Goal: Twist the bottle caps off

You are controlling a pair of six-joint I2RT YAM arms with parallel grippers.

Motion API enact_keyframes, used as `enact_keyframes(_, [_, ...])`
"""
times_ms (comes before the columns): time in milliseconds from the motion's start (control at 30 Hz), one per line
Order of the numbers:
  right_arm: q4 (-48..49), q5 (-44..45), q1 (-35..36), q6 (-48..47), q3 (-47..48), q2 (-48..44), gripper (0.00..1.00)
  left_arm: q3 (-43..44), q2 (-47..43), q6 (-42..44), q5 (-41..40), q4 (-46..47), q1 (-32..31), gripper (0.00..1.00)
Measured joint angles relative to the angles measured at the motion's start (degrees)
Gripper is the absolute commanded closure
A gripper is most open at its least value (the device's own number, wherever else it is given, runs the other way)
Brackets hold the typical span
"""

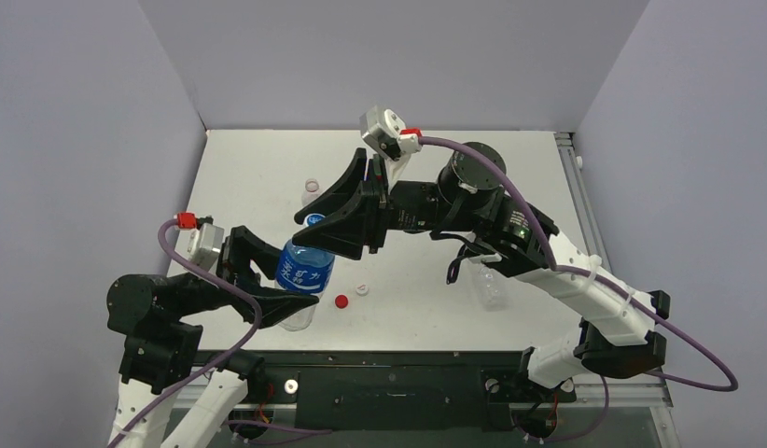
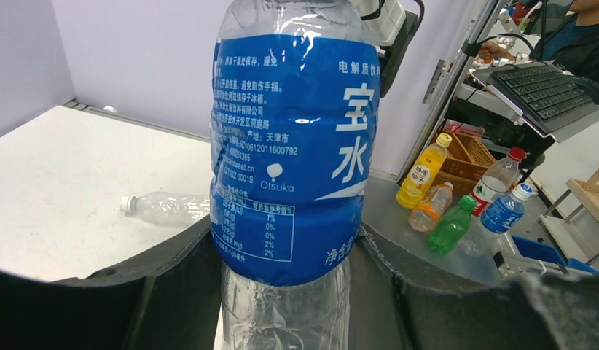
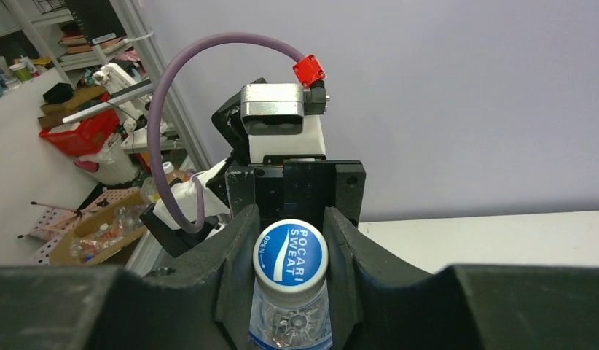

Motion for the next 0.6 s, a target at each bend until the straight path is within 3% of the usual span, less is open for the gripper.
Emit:
enact_keyframes(33, [0.13,-0.35,-0.07,0.11,-0.13,0.0,0.68,0.0,0.02,-0.24,0.31,-0.02,0.0,0.75])
enact_keyframes(133, [0.07,0.9,0.04,0.2,-0.31,-0.22,0.4,0.0,0.07,-0.22,0.33,-0.07,0.0,0.75])
enact_keyframes(333, [-2.34,20.68,4.15,-1.36,-2.14,-3.34,0.26,-0.02,0.39,5.92,-3.69,-2.84,0.0,0.75])
enact_keyframes(600, [-10.67,44.3,10.14,-1.55,10.88,2.27,0.29,-1.75,-0.68,21.16,-15.02,-8.35,0.0,0.76])
